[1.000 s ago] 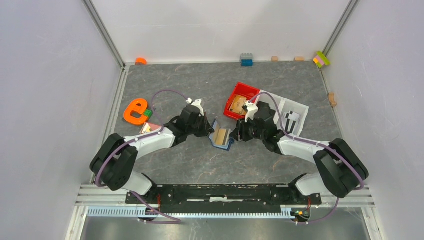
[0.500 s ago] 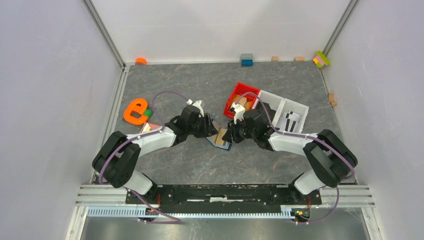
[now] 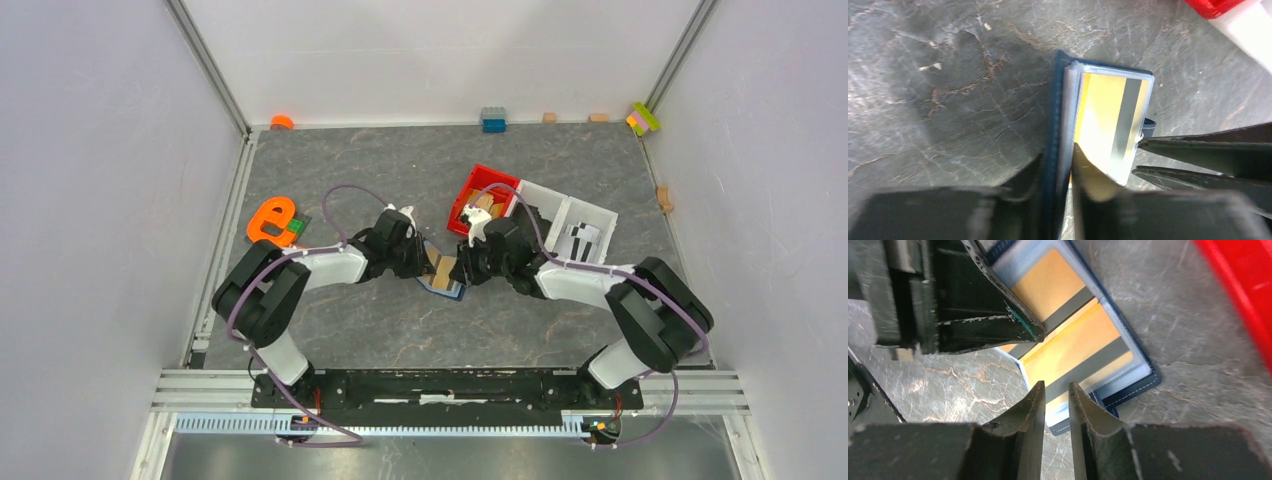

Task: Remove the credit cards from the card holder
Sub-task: Pick up the card holder from the center of the board.

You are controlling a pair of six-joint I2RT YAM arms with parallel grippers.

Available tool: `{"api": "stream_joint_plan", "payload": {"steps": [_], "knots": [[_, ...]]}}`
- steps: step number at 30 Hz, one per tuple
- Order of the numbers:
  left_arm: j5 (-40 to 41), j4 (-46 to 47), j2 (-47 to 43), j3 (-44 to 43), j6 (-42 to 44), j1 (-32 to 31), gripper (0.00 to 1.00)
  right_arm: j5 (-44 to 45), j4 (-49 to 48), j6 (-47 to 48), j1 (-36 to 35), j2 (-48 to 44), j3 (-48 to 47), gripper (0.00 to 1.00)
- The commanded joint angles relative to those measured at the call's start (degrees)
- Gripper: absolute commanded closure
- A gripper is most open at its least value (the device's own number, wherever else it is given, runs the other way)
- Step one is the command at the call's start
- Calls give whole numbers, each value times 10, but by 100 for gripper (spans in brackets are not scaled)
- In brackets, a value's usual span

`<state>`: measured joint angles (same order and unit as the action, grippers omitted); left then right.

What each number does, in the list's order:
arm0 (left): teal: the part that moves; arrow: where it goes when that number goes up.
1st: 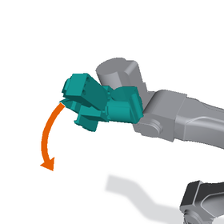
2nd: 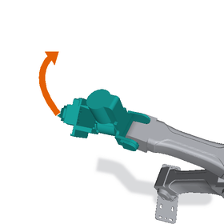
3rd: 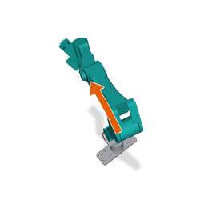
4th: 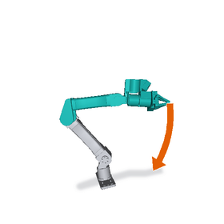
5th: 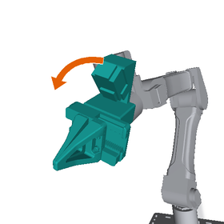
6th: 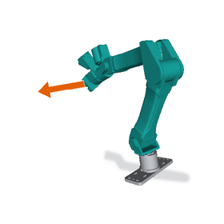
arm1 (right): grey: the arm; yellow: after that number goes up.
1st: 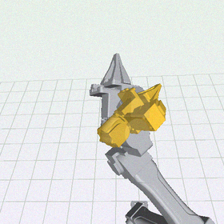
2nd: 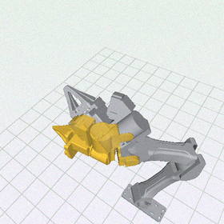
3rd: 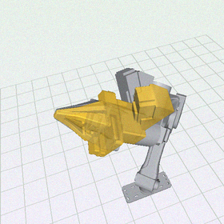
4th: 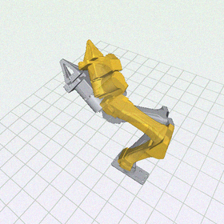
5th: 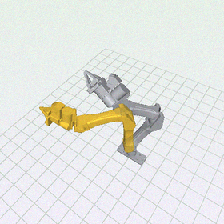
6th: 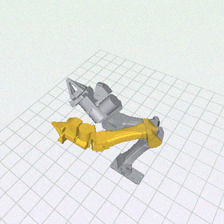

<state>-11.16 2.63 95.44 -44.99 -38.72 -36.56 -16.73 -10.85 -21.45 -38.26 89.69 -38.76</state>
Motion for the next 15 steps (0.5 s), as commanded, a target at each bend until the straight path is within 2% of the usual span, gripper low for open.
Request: {"api": "stream_joint_plan", "payload": {"steps": [1, 3, 7, 11, 13, 15], "knots": [[-15, -4, 18, -23, 3, 3, 86, 75, -10, 12, -1, -72, 14, 70], [-28, 13, 6, -13, -2, 7, 96, 109, -13, 10, -1, -99, 27, 69], [-48, 58, -49, 21, -11, 12, 98, 144, -23, 8, -1, -142, 50, 63], [-16, 58, -124, 49, -1, 12, 98, 134, -43, 9, -1, -163, 64, 37], [-9, 70, -155, 65, 0, 12, 98, 112, -59, 8, 0, -162, 67, 32], [-26, 103, -179, 83, 0, 12, 98, 107, -61, 3, -1, -153, 66, 20]]}}
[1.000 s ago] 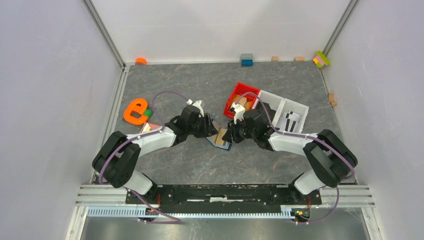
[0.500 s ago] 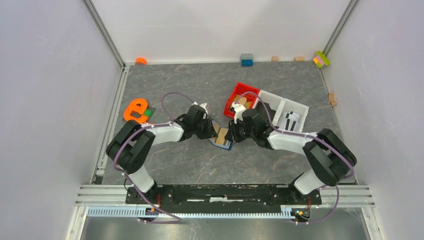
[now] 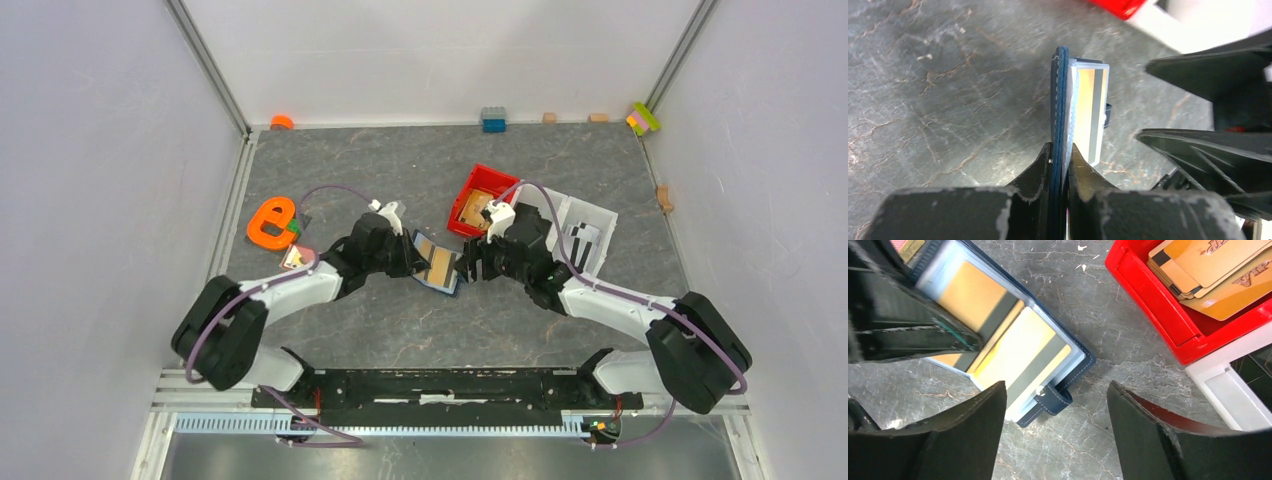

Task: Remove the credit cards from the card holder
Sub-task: Pick up the card holder from the center of the board.

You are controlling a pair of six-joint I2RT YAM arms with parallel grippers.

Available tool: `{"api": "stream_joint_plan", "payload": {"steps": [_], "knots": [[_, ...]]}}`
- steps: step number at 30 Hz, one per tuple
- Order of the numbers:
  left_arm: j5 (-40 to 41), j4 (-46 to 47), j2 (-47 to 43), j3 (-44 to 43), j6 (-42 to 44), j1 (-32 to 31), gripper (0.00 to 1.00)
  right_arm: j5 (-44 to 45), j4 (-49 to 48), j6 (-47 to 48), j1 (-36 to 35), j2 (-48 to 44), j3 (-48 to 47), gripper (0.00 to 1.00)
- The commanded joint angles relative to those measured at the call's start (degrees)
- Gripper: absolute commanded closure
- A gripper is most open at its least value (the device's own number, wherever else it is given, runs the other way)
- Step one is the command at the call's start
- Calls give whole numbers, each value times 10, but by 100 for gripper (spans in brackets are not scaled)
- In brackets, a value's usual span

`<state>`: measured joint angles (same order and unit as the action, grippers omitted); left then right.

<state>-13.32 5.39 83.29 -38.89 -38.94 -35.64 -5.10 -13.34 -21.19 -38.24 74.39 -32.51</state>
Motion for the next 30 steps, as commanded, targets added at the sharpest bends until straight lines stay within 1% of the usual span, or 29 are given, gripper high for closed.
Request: {"api": "stream_joint_plan", "payload": {"steps": [1, 3, 5, 9, 12, 15, 17, 21, 23, 25, 28, 30], "knots": [[-13, 97, -67, 33, -1, 3, 98, -9, -33, -2, -1, 3, 0, 12], [-35, 136, -79, 48, -9, 3, 98, -5, -28, -7, 0, 4, -1, 3], [-57, 164, -85, 58, -16, 3, 98, -10, -39, -11, 1, -7, 7, 2], [-86, 211, -91, 72, -29, 3, 98, -39, -93, -28, 16, -45, 44, 2], [-104, 250, -99, 85, -41, 4, 98, -98, -147, -51, 38, -58, 71, 2], [-116, 286, -111, 100, -52, 6, 98, -167, -215, -87, 57, -54, 95, 7], [-114, 293, -121, 106, -56, 7, 98, -203, -261, -105, 66, -48, 107, 10], [-115, 308, -140, 116, -60, 7, 97, -239, -286, -109, 66, -45, 108, 14], [-119, 325, -145, 123, -65, 7, 97, -248, -295, -112, 66, -44, 110, 20], [-120, 332, -147, 126, -68, 8, 97, -257, -315, -120, 66, -43, 115, 28], [-120, 334, -148, 127, -69, 8, 96, -263, -325, -125, 66, -44, 118, 44], [-109, 326, -149, 127, -66, 8, 95, -263, -327, -126, 66, -45, 118, 50]]}}
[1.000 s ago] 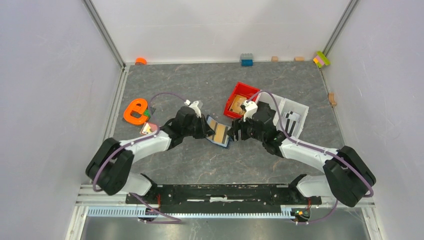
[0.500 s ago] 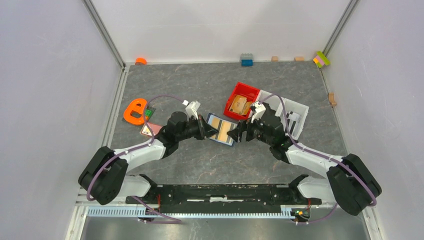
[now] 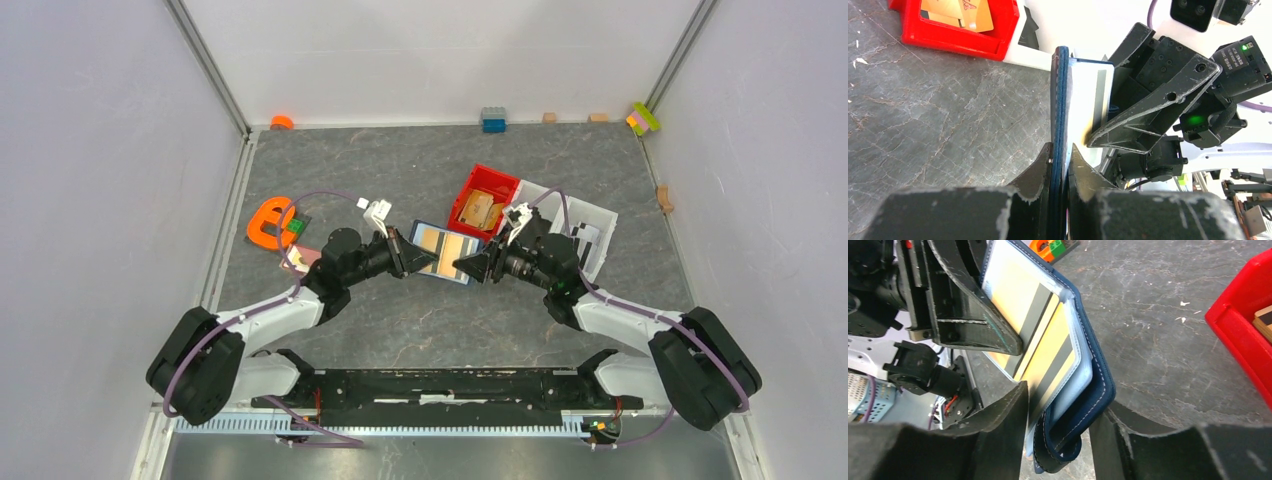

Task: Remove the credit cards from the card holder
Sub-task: Pick up the card holder from the center of the board, then remove the credit card from the card holder.

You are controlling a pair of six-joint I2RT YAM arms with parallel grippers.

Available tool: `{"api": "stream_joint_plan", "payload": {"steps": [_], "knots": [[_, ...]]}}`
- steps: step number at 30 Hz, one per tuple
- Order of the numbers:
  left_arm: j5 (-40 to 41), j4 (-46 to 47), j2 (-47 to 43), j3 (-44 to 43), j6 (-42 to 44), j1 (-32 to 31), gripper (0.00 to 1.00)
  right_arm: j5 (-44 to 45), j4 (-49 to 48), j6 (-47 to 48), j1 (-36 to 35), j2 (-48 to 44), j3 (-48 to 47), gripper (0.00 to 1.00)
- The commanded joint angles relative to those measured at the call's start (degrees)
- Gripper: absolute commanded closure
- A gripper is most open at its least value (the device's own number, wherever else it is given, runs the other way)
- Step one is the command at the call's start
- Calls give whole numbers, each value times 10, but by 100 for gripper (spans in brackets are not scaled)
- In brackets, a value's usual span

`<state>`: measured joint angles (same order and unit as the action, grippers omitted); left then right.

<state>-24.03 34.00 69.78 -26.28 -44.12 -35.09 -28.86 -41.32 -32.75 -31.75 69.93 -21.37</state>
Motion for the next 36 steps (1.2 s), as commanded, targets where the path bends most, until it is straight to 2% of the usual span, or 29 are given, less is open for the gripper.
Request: {"api": "stream_joint_plan", "payload": {"steps": [1, 5, 7, 9, 11, 15, 22, 26, 28, 31, 33, 36], "knots": [[17, 19, -18, -1, -9, 3, 95, -26, -50, -10, 1, -1, 8, 54], [72, -39, -34, -7, 10, 4, 91, -25, -51, -13, 1, -1, 10, 72], [104, -63, -40, -7, 13, 5, 77, -27, -53, -16, 1, 0, 9, 79], [164, -123, -49, -15, 13, 4, 61, -27, -53, -16, 1, 1, 9, 81], [234, -186, -58, -26, 18, 4, 54, -24, -50, -15, 1, 1, 8, 81], [314, -247, -79, -36, 24, 4, 48, -13, -35, -14, 4, 4, 6, 84], [339, -251, -132, -19, 25, 3, 48, -11, -21, -23, 16, 22, 1, 88], [321, -229, -167, -1, 34, 2, 47, -16, -22, -30, 21, 30, 0, 88], [284, -206, -174, 6, 47, 3, 45, -17, -23, -31, 23, 31, 0, 89], [137, -95, -149, 23, 71, 1, 48, -27, -32, -37, 24, 34, 0, 89], [83, -51, -114, 16, 69, -6, 53, -37, -41, -45, 24, 38, 0, 89], [28, -38, -65, -11, 78, -24, 58, -56, -57, -57, 25, 46, -1, 89]]}}
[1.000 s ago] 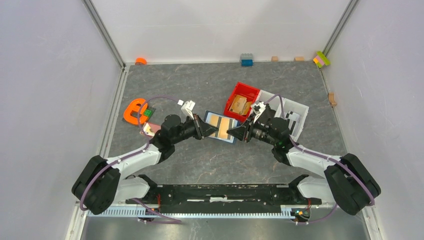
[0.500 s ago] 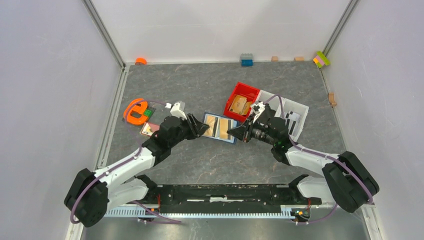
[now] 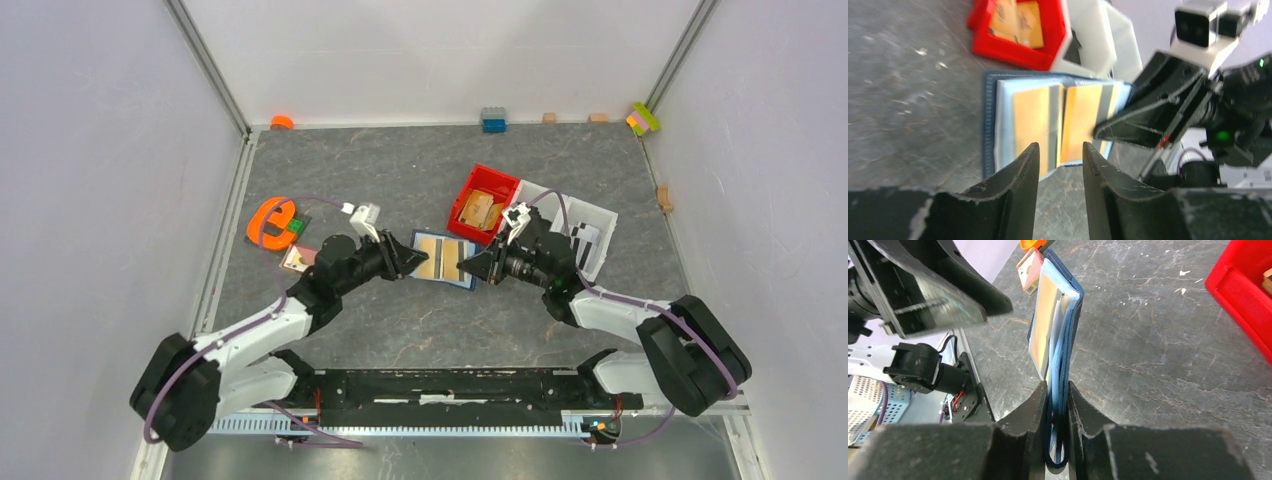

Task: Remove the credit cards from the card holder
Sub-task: Remove the credit card from the card holder.

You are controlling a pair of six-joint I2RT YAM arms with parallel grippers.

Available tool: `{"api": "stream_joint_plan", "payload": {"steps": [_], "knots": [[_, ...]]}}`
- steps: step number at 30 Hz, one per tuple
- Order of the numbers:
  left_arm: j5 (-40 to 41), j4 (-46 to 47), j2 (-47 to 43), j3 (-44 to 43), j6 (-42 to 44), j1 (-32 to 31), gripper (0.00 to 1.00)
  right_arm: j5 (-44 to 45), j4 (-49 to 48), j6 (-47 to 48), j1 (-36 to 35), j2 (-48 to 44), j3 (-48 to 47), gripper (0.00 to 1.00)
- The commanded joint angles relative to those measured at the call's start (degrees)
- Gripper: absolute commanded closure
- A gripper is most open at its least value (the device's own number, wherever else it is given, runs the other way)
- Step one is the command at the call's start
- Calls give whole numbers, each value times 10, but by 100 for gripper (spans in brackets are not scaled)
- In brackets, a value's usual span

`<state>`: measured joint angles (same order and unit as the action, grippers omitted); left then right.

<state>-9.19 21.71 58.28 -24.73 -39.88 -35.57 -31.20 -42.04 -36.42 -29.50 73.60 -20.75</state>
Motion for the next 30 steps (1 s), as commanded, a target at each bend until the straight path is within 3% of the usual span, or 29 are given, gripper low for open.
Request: {"api": "stream_joint_plan", "payload": {"steps": [1, 7, 13, 20, 30], "knots": [[-131, 88, 62, -34, 37, -26, 58, -39, -56, -26, 3, 12, -7, 89], [-140, 85, 106, -53, 34, -34, 59, -62, -80, -45, 2, 19, -7, 90], [-145, 100, 94, -43, 23, -25, 56, -105, -130, -89, 2, 16, -3, 90], [-117, 93, 80, -33, 16, -19, 40, -127, -164, -117, 2, 7, 1, 90], [-105, 75, 84, -35, 10, -9, 43, -139, -180, -131, 3, 2, 3, 90]]}}
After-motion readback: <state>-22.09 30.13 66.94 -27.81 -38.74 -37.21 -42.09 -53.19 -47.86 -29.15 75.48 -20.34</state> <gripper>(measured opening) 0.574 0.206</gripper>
